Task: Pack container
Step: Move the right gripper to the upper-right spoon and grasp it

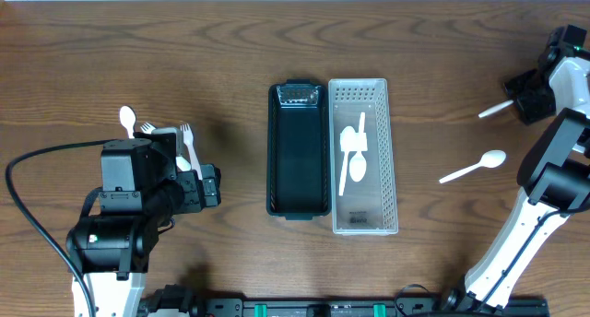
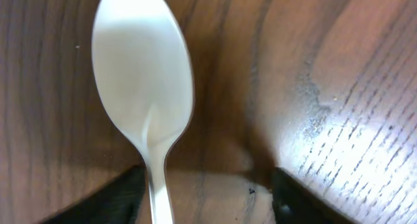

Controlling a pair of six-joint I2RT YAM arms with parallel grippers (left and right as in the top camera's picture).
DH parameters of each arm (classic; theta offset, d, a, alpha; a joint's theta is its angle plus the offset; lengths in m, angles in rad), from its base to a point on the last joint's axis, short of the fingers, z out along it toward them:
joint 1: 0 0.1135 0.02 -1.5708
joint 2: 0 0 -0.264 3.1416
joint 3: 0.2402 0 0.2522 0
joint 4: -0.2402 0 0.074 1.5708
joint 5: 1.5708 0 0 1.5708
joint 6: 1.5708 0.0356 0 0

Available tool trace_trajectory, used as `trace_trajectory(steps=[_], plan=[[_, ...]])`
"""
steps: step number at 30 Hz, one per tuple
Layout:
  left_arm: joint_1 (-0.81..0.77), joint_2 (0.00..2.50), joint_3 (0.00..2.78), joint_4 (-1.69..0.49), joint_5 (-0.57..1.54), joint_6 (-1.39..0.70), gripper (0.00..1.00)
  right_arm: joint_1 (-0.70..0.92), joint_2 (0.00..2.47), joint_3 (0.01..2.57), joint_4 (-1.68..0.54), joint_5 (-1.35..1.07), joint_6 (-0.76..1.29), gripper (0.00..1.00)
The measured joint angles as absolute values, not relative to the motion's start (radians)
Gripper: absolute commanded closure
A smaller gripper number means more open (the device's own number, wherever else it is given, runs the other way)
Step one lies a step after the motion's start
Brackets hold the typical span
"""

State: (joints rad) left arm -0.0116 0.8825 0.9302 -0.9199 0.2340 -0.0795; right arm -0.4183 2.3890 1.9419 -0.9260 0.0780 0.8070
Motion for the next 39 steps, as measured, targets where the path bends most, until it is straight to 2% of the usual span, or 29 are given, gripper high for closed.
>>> trace_trajectory(steps=[5,9,12,16,19,24,29,39], plan=[[-0.012,0.883,0.93,-0.92,0.234,-0.079,0.02,-0.418,2.389,1.942,-0.931,0.078,0.808,0.48],[-0.012,0.883,0.93,-0.92,0.234,-0.08,0.02,-0.418,2.389,1.942,-0.94,0.078,0.805,0.65],[-0.012,0.883,0.93,-0.92,0.234,-0.08,0.02,-0.418,2.389,1.942,-0.944,0.077,0.808,0.75],[-0.012,0.883,0.93,-0.92,0.234,-0.08,0.02,-0.418,2.39,1.942,-0.946,0.076,0.807,0.78],[-0.012,0.883,0.93,-0.92,0.234,-0.08,0.02,-0.418,2.391,1.942,-0.949,0.076,0.807,0.86],[-0.012,0.883,0.93,-0.92,0.234,-0.08,0.02,-0.418,2.391,1.942,-0.951,0.076,0.808,0.88],[-0.012,0.883,0.93,-0.92,0.234,-0.08,0.02,-0.418,2.391,1.942,-0.952,0.076,0.807,0.99],[-0.012,0.883,0.93,-0.92,0.234,-0.08,0.02,-0.413,2.389,1.944,-0.974,0.079,0.754,0.99]])
